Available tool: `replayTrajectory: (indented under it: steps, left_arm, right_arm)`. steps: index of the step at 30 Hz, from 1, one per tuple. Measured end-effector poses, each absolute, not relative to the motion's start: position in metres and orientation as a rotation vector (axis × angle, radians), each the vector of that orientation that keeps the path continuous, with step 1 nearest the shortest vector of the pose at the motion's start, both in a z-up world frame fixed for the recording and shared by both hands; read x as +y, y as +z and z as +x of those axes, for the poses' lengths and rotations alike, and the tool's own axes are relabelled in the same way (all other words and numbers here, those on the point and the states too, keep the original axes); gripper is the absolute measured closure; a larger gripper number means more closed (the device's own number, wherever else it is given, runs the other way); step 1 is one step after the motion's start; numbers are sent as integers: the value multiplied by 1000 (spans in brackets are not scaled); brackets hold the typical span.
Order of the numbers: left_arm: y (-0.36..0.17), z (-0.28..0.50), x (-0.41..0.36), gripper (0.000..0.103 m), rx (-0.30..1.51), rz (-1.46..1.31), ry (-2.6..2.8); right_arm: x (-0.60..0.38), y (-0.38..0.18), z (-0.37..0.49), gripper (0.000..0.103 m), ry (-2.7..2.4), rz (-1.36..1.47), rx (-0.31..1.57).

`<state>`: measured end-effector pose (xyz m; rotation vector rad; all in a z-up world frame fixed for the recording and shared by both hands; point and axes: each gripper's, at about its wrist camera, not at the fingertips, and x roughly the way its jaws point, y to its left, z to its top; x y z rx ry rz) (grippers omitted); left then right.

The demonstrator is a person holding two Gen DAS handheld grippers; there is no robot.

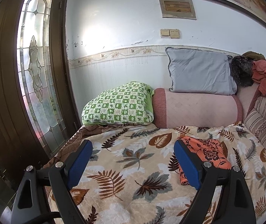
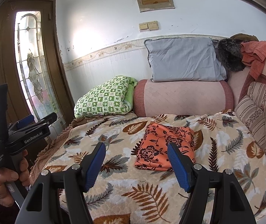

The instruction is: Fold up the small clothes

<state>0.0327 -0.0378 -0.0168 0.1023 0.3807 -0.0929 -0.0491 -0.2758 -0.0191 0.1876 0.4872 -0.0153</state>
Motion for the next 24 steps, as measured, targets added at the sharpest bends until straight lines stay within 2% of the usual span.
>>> replayTrajectory:
  steps: [24]
  left_arm:
    - [-22, 34, -27, 14, 409, 96, -53]
  right_arm:
    - [-276, -31, -33, 31, -89, 231, 556]
